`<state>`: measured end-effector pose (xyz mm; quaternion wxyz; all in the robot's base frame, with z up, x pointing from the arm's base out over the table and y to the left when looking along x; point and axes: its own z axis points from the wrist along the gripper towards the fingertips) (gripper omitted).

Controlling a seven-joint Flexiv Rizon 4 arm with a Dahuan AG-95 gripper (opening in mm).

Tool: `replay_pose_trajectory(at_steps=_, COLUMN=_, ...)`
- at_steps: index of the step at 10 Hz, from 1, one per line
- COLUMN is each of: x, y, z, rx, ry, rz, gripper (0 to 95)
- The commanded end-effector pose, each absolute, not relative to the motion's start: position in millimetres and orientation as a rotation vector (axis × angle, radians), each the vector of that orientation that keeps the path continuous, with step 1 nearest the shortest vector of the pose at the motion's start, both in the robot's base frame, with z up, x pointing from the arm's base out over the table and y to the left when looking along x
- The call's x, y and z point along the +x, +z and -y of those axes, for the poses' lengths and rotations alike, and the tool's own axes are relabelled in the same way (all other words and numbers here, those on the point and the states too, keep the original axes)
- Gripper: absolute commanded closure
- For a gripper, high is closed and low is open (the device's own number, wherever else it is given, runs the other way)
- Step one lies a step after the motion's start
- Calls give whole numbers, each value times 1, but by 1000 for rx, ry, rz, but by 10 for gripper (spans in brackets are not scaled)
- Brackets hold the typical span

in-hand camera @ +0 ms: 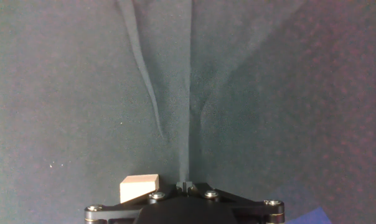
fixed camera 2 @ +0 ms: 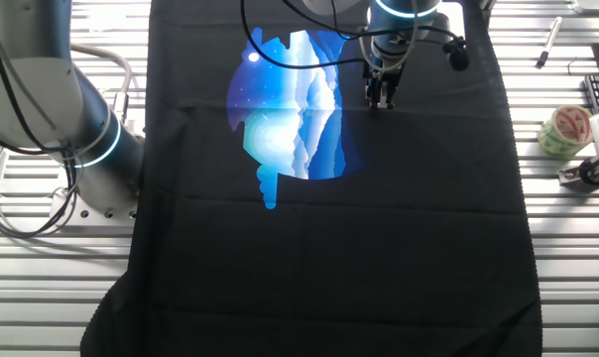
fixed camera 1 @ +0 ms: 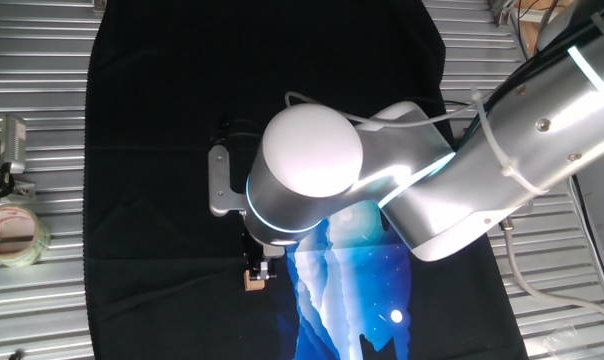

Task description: Approach and touch the side of the small block

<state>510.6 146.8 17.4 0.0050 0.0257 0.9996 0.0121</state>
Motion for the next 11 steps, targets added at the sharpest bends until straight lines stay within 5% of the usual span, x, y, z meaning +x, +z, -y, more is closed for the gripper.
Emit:
replay_pose_trajectory(at_steps=1, x=510, y=17, z=-148, rx=92, ry=32, rz=-3130, gripper=950)
replay_pose_trajectory(at_steps=11, x=510, y=15, z=-151, rx=106, ry=24, rz=-3127, gripper=950)
